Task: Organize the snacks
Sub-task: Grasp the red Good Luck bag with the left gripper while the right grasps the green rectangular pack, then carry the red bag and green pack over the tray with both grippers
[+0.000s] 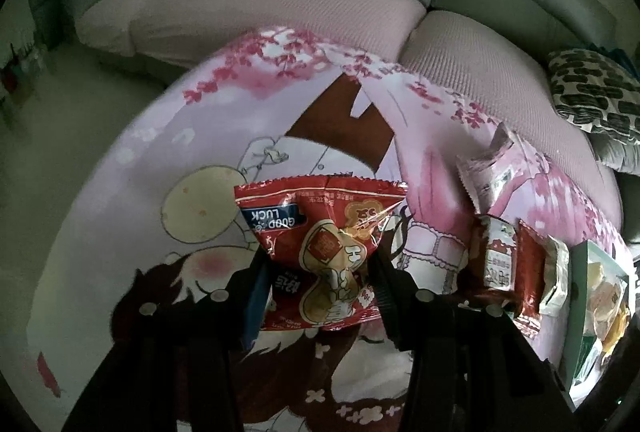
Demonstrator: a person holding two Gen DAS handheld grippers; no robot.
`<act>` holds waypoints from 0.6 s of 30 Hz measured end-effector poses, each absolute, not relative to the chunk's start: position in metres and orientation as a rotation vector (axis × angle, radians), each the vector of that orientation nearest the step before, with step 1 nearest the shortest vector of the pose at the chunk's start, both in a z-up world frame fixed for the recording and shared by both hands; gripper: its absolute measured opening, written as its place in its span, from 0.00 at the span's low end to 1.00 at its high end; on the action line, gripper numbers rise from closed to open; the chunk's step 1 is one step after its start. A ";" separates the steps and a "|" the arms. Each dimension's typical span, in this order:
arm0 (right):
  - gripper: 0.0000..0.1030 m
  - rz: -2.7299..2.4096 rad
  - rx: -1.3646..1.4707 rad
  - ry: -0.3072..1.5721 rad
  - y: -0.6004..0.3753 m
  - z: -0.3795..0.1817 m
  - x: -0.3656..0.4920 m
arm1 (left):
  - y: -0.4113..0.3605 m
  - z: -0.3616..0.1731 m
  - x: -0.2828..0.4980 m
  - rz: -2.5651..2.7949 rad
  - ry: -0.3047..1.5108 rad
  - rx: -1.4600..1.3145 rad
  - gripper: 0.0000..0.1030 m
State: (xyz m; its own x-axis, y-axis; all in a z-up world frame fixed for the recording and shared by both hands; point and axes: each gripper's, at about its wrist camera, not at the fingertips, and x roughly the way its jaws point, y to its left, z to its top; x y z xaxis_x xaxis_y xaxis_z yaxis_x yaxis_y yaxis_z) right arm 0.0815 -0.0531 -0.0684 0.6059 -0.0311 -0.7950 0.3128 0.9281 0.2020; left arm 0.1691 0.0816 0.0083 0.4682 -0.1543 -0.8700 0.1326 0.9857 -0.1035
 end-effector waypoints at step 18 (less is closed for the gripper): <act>0.67 -0.189 0.397 0.823 -0.061 -0.030 0.031 | 0.067 0.037 0.145 -0.228 1.005 0.014 0.48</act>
